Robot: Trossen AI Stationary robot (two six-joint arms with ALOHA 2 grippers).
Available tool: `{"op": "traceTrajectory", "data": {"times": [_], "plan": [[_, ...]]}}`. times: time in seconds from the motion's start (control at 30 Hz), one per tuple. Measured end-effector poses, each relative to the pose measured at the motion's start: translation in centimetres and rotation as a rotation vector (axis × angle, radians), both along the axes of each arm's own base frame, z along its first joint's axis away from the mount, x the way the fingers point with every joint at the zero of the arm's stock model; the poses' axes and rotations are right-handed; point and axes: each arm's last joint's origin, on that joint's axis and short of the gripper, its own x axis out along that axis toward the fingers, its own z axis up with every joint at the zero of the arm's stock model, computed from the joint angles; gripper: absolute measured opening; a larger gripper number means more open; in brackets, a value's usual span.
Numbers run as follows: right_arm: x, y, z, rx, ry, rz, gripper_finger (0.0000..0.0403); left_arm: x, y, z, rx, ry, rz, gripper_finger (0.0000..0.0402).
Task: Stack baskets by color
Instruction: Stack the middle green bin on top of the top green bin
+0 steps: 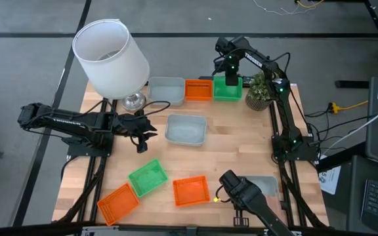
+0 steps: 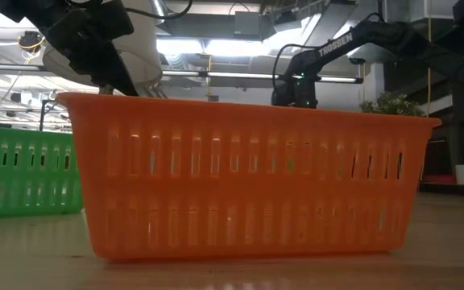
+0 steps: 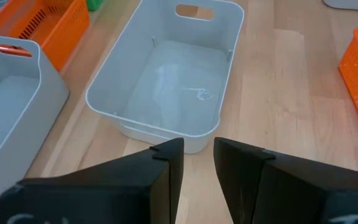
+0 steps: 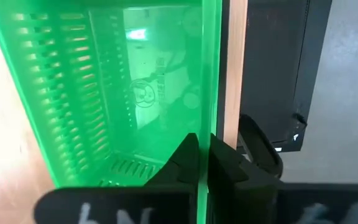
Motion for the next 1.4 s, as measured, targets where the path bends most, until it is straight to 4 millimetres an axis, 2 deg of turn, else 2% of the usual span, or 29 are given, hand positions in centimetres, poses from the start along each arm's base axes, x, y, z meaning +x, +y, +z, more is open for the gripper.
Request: {"op": "traceTrajectory", "data": {"times": [0.6,0.83,0.93,1.4], "plan": [[0.1,0.1,-0.1,0.028,-0.035,-0.001,0.002,0.0,0.0,0.0,0.0,0.0,0.0,0.008],[-0.6,0.5,-2.7,0.088,0.04,-0.007,0.0021,0.0,0.0,0.0,0.0,0.001,0.0,0.008],[-0.7,0.6,-3.1,0.087,0.064,-0.018,0.0022,0.0,0.0,0.0,0.014,0.004,-0.01,0.008],[-0.6,0.5,-2.4,0.036,0.103,-0.018,0.0022,0.0,0.0,0.0,0.036,0.009,-0.025,0.008]]}}
